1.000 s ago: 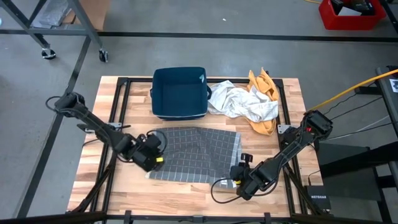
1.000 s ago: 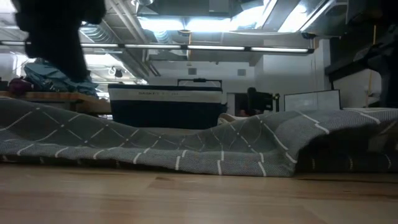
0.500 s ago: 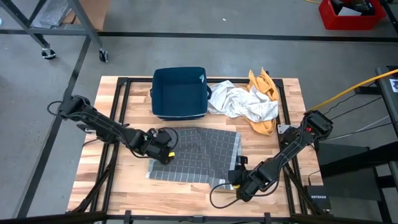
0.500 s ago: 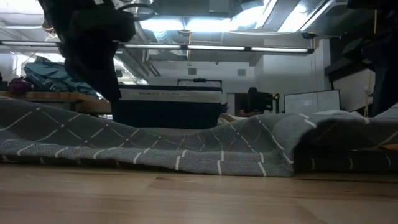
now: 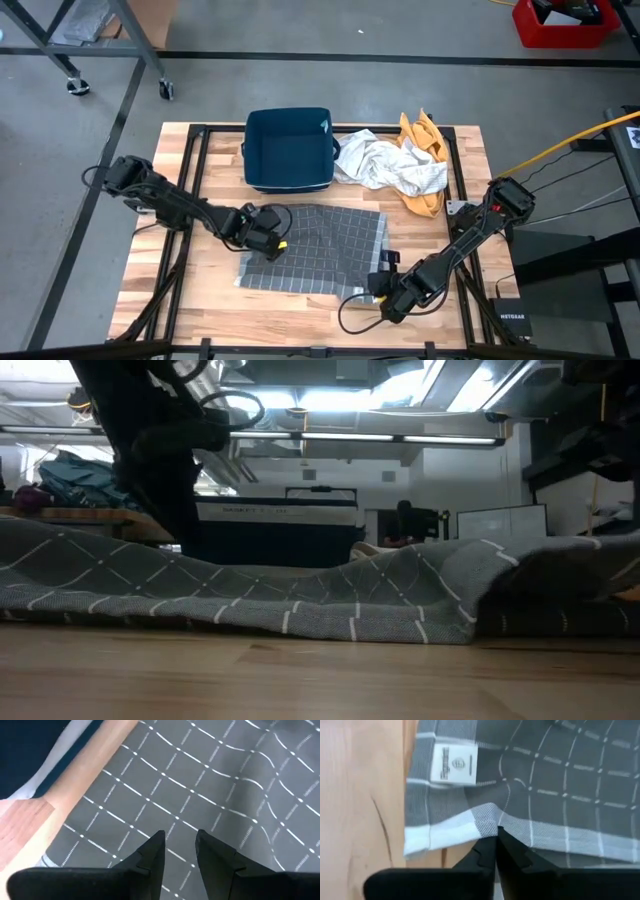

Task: Fold towel
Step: Fold the gray patterned towel

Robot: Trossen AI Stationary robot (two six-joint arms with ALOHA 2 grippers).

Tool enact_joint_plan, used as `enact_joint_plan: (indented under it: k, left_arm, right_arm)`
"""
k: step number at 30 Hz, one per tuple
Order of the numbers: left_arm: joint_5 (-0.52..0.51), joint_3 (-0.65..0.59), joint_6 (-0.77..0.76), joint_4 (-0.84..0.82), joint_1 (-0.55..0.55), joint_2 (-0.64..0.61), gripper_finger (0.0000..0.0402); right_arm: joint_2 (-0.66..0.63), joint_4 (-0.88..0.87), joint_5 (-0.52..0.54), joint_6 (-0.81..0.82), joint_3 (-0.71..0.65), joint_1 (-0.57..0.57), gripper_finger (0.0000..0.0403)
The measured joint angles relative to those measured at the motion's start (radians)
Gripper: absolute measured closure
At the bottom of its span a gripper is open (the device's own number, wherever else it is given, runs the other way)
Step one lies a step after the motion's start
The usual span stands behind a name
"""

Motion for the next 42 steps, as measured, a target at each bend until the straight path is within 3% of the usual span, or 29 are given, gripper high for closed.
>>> enact_joint_plan:
  k: [6, 18, 34, 42]
  left_arm:
    - [0.0, 0.0, -0.007, -0.03, 0.029, 0.0, 0.0302]
    - [0.0, 0.0, -0.007, -0.089, 0.044, 0.0, 0.0302]
    - [0.101, 0.0, 0.024, -0.101, 0.044, 0.0, 0.0302]
    - [0.153, 0.0, 0.029, -0.092, 0.04, -0.01, 0.0314]
  right_arm:
    - [0.0, -0.073, -0.11, 0.093, 0.0, 0.007, 0.0397]
    - [0.0, -0.253, -0.143, 0.23, -0.001, 0.065, 0.04]
    - [0.0, -0.207, -0.178, 0.245, 0.0, 0.063, 0.0379]
    - [-0.054, -0.326, 0.05, 0.282, 0.097, 0.059, 0.0377]
